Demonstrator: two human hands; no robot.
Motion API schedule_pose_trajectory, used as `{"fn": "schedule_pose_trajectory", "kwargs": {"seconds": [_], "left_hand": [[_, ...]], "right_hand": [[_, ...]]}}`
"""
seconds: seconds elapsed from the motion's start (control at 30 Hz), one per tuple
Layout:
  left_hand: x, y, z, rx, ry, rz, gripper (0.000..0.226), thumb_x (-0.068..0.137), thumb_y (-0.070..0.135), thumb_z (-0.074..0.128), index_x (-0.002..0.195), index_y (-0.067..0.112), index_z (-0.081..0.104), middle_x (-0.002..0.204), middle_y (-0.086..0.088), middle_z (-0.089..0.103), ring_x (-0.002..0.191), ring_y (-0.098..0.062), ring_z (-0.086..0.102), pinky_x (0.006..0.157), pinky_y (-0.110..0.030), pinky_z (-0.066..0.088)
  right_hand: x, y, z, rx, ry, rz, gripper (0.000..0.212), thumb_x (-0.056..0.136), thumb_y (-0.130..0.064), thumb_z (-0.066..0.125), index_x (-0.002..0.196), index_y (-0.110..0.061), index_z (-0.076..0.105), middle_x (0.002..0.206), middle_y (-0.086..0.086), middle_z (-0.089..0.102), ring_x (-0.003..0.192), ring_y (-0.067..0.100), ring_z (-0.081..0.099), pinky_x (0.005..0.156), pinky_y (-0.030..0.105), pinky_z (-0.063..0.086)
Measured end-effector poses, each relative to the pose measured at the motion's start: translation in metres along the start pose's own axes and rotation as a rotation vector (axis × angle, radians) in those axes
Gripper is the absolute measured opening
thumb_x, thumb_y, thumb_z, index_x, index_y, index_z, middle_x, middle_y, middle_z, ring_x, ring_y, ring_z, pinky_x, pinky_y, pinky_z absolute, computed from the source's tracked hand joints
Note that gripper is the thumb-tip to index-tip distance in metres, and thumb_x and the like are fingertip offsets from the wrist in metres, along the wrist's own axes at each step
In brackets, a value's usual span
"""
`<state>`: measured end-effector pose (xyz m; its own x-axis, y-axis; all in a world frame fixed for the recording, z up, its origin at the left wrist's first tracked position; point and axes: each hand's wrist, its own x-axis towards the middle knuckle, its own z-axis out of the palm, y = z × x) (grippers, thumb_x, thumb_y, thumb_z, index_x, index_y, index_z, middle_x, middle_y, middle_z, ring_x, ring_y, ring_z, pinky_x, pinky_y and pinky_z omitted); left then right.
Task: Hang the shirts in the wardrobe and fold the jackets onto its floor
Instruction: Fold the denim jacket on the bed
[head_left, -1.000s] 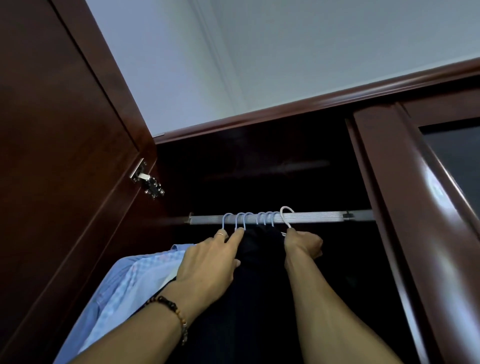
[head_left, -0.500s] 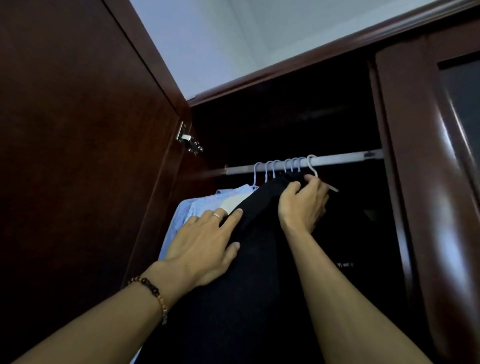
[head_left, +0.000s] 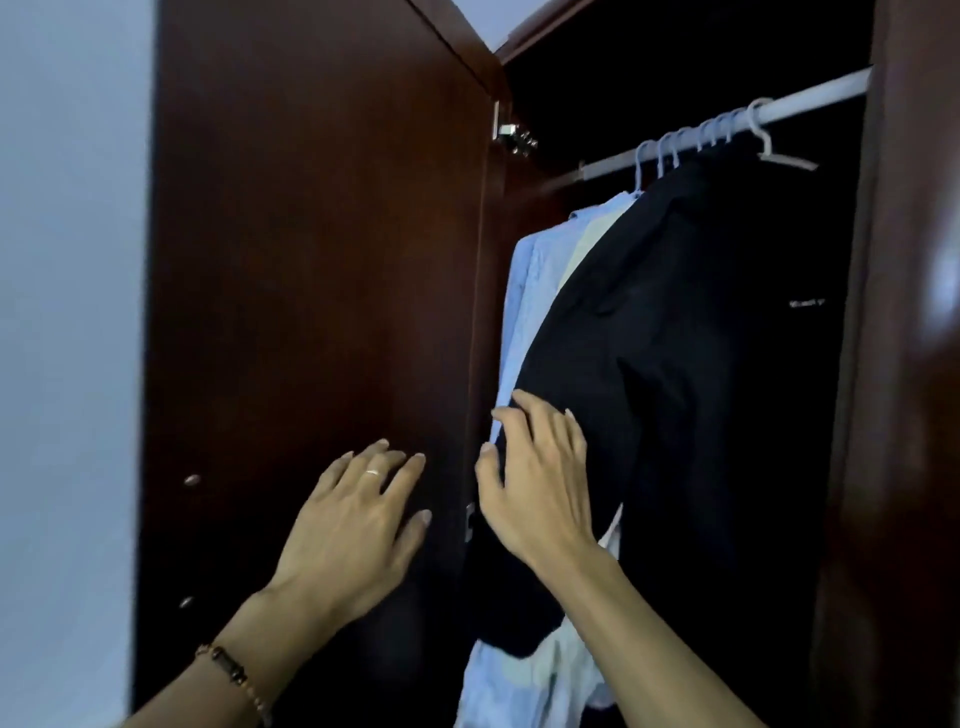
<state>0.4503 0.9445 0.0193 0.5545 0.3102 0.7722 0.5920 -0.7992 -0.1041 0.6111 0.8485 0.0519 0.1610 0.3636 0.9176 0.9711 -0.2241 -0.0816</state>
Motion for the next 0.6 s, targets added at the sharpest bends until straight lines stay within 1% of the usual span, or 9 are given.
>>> {"fn": "schedule_pose_trajectory", "kwargs": {"seconds": [0.17,0.27,0.3,0.33,0.37,0.43,0.53,0.57,0.6], "left_hand": [[-0.126,-0.005,-0.032,0.15,-0.115,-0.168,0.058,0.09,0.048,0.039,0.132,0.014,0.061,0.126,-0.007,0.064,0.131,-0.026,0.052,0.109,-0.046,0.041],[-0.202,-0.004,-0.051,0.211,-0.176,-0.258,0.056,0.09,0.047,0.041,0.133,0.014,0.058,0.128,-0.007,0.062,0.131,-0.028,0.051,0.111,-0.043,0.032],[-0.241,-0.005,-0.065,0.254,-0.212,-0.327,0.054,0.091,0.047,0.041,0.133,0.015,0.055,0.129,-0.007,0.062,0.132,-0.028,0.05,0.111,-0.044,0.034],[-0.257,-0.005,-0.068,0.24,-0.238,-0.358,0.053,0.092,0.047,0.041,0.132,0.015,0.053,0.13,-0.006,0.061,0.132,-0.029,0.05,0.109,-0.045,0.039],[-0.298,-0.01,-0.09,0.296,-0.284,-0.454,0.052,0.092,0.048,0.04,0.132,0.016,0.05,0.13,-0.006,0.061,0.132,-0.029,0.05,0.107,-0.047,0.043],[-0.356,-0.014,-0.12,0.322,-0.35,-0.597,0.052,0.092,0.05,0.039,0.132,0.018,0.049,0.131,-0.005,0.06,0.133,-0.029,0.049,0.104,-0.048,0.046],[-0.442,-0.017,-0.183,0.409,-0.416,-0.798,0.053,0.091,0.051,0.04,0.133,0.019,0.05,0.132,-0.003,0.059,0.135,-0.027,0.047,0.105,-0.048,0.045],[-0.467,-0.017,-0.204,0.446,-0.406,-0.839,0.054,0.092,0.051,0.04,0.134,0.019,0.05,0.133,-0.003,0.057,0.136,-0.027,0.045,0.107,-0.048,0.042],[-0.501,-0.015,-0.232,0.47,-0.414,-0.922,0.054,0.093,0.051,0.039,0.136,0.02,0.049,0.136,-0.003,0.055,0.138,-0.026,0.042,0.11,-0.048,0.039]], "right_hand": [[-0.088,-0.081,0.011,0.222,-0.162,-0.071,0.046,0.091,-0.038,0.039,0.125,-0.015,0.06,0.14,0.008,0.054,0.133,0.025,0.046,0.112,0.054,0.033],[-0.136,-0.127,0.008,0.346,-0.249,-0.121,0.05,0.093,-0.04,0.037,0.131,-0.013,0.057,0.144,0.011,0.051,0.136,0.029,0.043,0.112,0.056,0.031],[-0.159,-0.153,0.004,0.393,-0.297,-0.165,0.051,0.094,-0.04,0.037,0.132,-0.012,0.056,0.145,0.012,0.05,0.137,0.03,0.042,0.111,0.057,0.031],[-0.17,-0.162,0.001,0.4,-0.331,-0.19,0.052,0.094,-0.04,0.036,0.133,-0.012,0.055,0.145,0.013,0.049,0.138,0.031,0.041,0.111,0.058,0.031],[-0.194,-0.195,-0.007,0.465,-0.389,-0.23,0.052,0.094,-0.041,0.035,0.133,-0.012,0.054,0.146,0.014,0.048,0.138,0.033,0.041,0.11,0.059,0.031],[-0.226,-0.24,-0.019,0.54,-0.486,-0.301,0.053,0.094,-0.042,0.033,0.133,-0.012,0.053,0.147,0.015,0.046,0.138,0.034,0.04,0.11,0.059,0.03],[-0.277,-0.318,-0.051,0.686,-0.605,-0.398,0.054,0.093,-0.044,0.033,0.132,-0.014,0.054,0.145,0.014,0.048,0.135,0.034,0.043,0.108,0.059,0.031],[-0.292,-0.342,-0.063,0.717,-0.632,-0.434,0.054,0.093,-0.045,0.033,0.132,-0.014,0.054,0.143,0.015,0.05,0.133,0.035,0.044,0.107,0.059,0.033],[-0.312,-0.374,-0.084,0.757,-0.644,-0.492,0.055,0.093,-0.045,0.032,0.132,-0.014,0.054,0.142,0.015,0.05,0.132,0.035,0.045,0.107,0.059,0.035]]}}
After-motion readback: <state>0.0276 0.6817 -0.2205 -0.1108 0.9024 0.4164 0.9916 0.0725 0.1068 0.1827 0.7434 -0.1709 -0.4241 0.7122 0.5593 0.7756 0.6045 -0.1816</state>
